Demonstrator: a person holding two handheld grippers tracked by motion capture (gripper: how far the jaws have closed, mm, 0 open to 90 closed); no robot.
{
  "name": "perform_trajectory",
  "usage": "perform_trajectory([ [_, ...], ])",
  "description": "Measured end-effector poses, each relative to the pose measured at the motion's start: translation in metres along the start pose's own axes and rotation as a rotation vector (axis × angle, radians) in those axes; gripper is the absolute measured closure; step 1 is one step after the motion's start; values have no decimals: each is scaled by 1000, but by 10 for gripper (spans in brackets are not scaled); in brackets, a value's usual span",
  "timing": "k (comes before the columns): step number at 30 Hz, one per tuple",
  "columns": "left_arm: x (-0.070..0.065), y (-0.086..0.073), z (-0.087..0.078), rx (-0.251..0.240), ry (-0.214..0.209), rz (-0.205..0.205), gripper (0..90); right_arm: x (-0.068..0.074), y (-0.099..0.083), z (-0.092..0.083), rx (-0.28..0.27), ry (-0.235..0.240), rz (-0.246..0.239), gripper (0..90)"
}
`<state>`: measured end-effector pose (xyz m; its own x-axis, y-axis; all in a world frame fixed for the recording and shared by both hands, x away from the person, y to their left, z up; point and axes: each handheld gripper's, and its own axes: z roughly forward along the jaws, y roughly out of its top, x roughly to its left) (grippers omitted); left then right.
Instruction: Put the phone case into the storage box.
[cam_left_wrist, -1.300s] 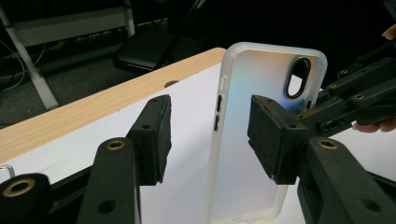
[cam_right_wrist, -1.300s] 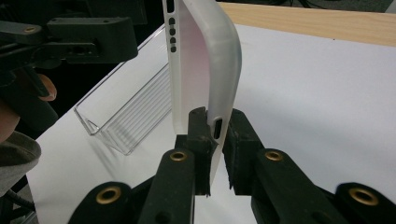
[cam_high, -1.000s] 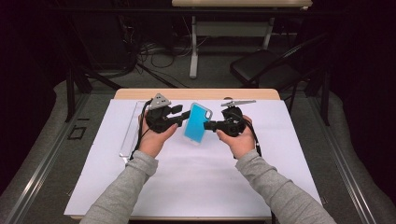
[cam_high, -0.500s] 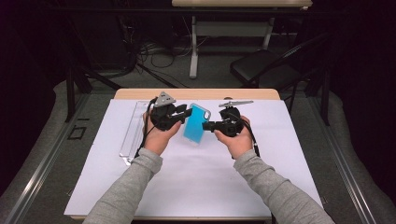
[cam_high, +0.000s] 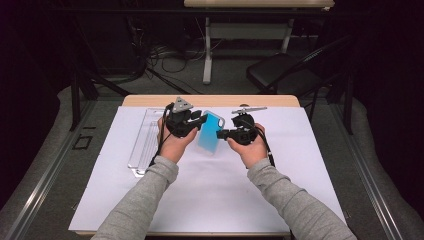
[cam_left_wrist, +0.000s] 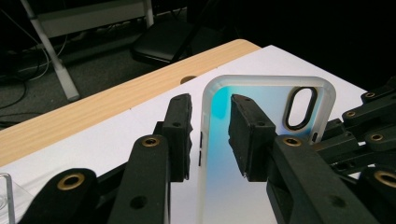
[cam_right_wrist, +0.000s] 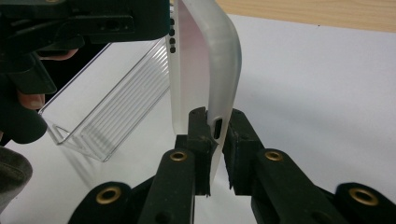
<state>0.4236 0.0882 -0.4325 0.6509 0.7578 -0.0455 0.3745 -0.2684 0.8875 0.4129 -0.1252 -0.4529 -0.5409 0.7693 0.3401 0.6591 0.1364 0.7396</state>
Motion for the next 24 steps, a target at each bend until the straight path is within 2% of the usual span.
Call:
perform_trajectory([
  [9, 3, -3, 8, 25, 19, 0, 724, -4, 3, 7, 5, -23, 19, 816],
  [16, 6, -3, 10, 11, 36, -23, 774, -4, 4, 10, 3, -27, 27, 816],
  [24, 5, -4, 13, 5, 49, -17, 806, -3, 4, 13, 6, -30, 30, 816],
])
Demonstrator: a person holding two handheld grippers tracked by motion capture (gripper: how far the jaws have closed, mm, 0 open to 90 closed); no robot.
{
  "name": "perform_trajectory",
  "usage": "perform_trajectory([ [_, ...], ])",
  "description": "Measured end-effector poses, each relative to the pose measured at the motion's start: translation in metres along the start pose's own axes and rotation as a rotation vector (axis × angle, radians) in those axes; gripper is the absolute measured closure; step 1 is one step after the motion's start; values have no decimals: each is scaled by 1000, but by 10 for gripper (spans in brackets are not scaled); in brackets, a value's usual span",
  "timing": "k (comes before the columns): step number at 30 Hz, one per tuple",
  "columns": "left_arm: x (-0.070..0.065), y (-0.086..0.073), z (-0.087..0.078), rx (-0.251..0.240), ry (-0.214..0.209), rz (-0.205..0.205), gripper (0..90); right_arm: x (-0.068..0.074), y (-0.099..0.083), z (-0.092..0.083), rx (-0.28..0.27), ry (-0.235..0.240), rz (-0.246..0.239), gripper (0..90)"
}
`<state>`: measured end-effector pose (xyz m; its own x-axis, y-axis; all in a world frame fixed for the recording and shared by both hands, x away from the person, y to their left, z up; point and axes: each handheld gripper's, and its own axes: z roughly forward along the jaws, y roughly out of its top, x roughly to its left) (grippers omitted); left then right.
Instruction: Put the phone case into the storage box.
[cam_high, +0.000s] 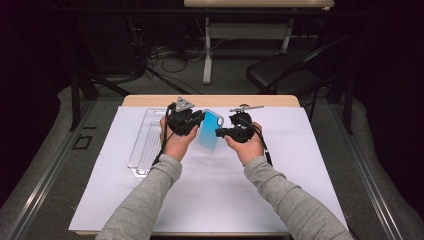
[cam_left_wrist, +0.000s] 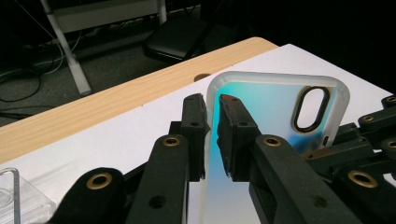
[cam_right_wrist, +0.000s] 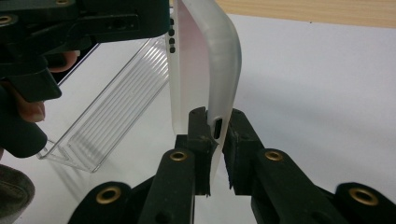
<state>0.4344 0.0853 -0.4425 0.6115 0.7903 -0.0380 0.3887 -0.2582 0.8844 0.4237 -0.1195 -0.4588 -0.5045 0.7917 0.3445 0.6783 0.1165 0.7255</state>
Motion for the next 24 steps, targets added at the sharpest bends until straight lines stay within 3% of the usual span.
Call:
perform_trajectory([
  [24, -1, -2, 9, 18, 50, -1, 873, 2, 1, 5, 5, -12, 1, 816],
])
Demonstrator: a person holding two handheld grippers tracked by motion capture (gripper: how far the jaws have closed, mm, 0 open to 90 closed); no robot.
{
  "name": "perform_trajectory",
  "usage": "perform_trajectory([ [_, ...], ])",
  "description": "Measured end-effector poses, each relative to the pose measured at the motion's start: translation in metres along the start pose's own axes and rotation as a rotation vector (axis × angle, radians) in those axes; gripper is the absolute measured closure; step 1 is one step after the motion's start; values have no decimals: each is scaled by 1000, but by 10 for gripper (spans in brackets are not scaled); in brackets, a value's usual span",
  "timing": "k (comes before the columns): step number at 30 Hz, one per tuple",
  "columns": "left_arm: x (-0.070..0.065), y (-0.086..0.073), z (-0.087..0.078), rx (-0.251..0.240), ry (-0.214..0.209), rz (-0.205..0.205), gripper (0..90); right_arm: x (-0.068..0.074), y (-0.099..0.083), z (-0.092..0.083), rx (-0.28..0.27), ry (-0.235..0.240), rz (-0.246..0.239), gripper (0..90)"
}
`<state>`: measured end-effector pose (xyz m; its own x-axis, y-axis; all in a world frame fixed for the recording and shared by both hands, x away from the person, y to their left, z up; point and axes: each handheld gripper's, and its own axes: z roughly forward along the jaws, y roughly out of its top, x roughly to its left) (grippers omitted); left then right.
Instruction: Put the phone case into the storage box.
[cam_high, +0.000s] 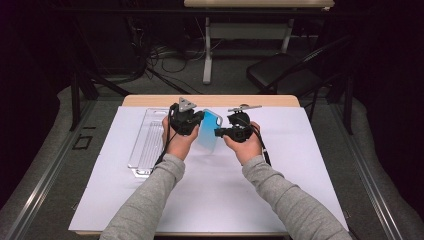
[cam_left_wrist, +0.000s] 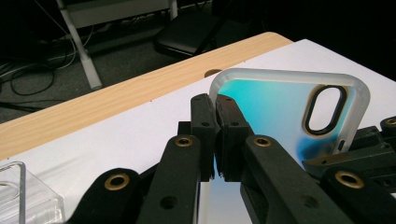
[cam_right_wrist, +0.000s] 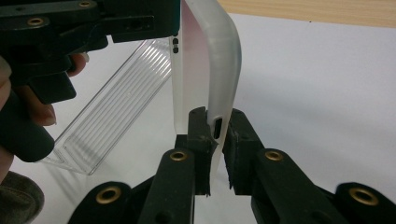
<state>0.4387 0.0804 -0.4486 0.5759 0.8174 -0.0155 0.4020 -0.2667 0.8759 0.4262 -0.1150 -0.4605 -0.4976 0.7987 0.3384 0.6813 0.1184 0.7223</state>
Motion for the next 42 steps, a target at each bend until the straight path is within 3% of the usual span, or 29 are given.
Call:
perform_trajectory([
  [20, -3, 0, -1, 7, 30, 8, 883, 1, 0, 1, 0, 6, 4, 815],
  [42, -4, 1, -3, 6, 35, 8, 884, 1, 0, 0, -9, 7, 11, 813],
])
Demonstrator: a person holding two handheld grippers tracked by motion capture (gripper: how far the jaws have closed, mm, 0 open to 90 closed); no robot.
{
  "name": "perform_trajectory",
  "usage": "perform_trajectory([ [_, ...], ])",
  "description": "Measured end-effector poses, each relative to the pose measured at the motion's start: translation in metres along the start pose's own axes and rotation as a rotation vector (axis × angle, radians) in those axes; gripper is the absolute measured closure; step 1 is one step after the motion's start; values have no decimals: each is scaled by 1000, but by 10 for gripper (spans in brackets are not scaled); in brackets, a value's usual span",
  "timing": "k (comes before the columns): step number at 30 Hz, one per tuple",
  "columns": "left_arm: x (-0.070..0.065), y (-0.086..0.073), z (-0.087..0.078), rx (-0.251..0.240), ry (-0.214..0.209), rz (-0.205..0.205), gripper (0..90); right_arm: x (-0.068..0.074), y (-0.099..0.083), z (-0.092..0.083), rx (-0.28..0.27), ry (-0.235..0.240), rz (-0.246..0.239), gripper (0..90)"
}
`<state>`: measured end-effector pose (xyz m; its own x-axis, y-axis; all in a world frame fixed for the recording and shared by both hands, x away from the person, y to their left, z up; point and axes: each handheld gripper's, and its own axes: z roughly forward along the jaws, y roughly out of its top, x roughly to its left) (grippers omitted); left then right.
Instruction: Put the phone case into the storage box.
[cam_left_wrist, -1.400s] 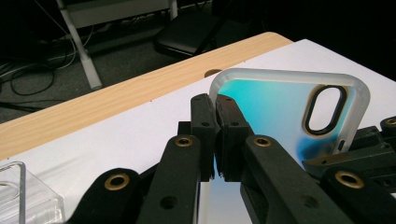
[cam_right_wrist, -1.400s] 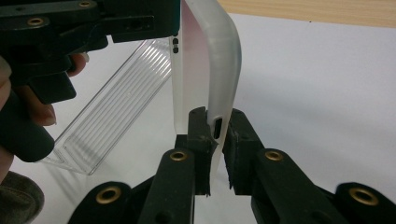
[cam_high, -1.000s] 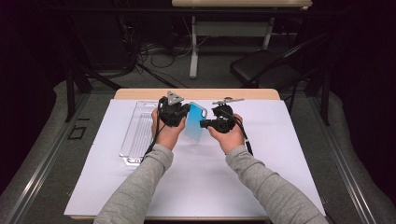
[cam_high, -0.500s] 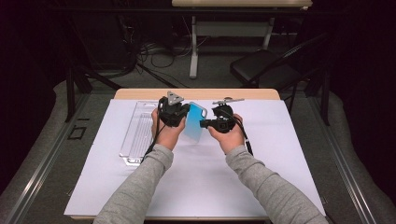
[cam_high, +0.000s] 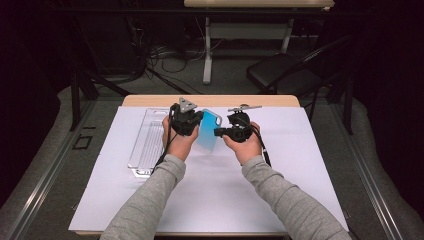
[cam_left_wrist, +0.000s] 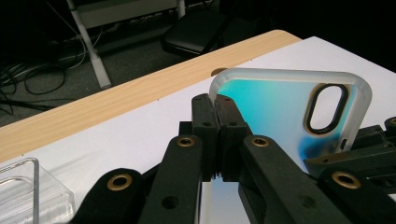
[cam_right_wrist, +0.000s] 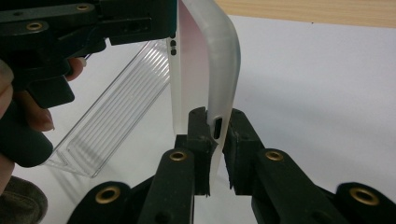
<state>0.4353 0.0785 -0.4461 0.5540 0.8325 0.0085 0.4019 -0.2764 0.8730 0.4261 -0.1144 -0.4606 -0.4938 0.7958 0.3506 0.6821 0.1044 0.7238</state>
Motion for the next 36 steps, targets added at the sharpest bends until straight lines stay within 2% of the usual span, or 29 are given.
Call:
perform_trajectory([
  [28, 1, 1, -1, 2, 4, 3, 885, 0, 0, 0, -9, 9, 0, 809],
  [36, 1, 0, 0, 4, 7, 0, 885, 0, 0, 0, -15, 21, 7, 759],
])
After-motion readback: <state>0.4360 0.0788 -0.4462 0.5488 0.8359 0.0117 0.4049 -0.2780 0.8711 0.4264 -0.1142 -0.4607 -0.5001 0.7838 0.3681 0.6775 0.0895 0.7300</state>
